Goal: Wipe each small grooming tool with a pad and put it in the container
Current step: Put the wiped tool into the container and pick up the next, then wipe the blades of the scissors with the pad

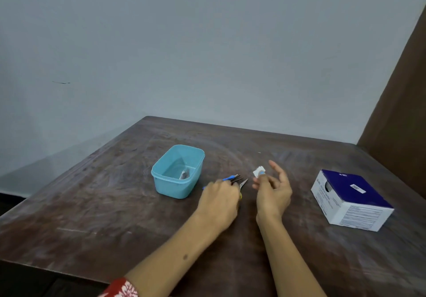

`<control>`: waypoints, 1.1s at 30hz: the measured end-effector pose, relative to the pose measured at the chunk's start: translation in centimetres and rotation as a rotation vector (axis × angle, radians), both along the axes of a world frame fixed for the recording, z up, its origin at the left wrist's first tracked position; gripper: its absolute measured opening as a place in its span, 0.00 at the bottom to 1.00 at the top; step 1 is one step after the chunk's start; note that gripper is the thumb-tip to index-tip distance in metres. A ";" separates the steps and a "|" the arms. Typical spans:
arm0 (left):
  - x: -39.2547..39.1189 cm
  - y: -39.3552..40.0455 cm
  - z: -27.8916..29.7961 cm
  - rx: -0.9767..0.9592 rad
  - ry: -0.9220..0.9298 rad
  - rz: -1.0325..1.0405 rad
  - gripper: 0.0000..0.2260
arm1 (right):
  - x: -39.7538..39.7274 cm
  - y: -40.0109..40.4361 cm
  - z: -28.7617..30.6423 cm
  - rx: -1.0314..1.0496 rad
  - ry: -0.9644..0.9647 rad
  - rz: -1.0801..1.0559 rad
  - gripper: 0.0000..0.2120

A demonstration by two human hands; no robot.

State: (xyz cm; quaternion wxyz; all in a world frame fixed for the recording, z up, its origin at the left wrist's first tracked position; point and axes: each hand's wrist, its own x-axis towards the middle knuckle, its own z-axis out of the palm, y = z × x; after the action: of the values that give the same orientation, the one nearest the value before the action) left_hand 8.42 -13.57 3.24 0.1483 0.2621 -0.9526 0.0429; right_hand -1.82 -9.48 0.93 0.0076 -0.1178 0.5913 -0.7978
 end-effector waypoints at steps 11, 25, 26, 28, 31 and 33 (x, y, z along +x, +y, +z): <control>-0.8 1.1 -1.6 -0.024 -0.100 0.020 0.13 | -0.4 0.0 0.0 -0.064 -0.113 -0.069 0.06; -1.5 -1.7 -1.5 1.058 0.983 -0.033 0.11 | 0.4 -0.5 -0.6 0.151 0.088 0.068 0.16; -1.4 -1.7 -2.1 1.119 1.003 -0.044 0.11 | 0.5 -0.5 -0.6 0.153 0.109 0.085 0.15; -1.4 -1.6 -2.6 1.249 1.035 -0.067 0.10 | 0.6 -0.5 -0.5 0.145 0.143 0.113 0.13; -1.5 -1.4 -2.6 1.369 1.094 -0.081 0.10 | 0.7 -0.3 -0.4 0.119 0.178 0.121 0.11; -1.4 -1.4 -2.5 1.413 1.122 -0.091 0.10 | 0.8 -0.1 -0.2 0.116 0.217 0.122 0.12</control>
State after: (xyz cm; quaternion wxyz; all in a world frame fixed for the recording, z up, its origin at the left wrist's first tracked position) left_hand 6.98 -14.93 0.70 0.3972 0.2368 -0.5540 -0.6923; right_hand -1.03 -9.55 0.77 -0.0010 -0.2386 0.6254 -0.7429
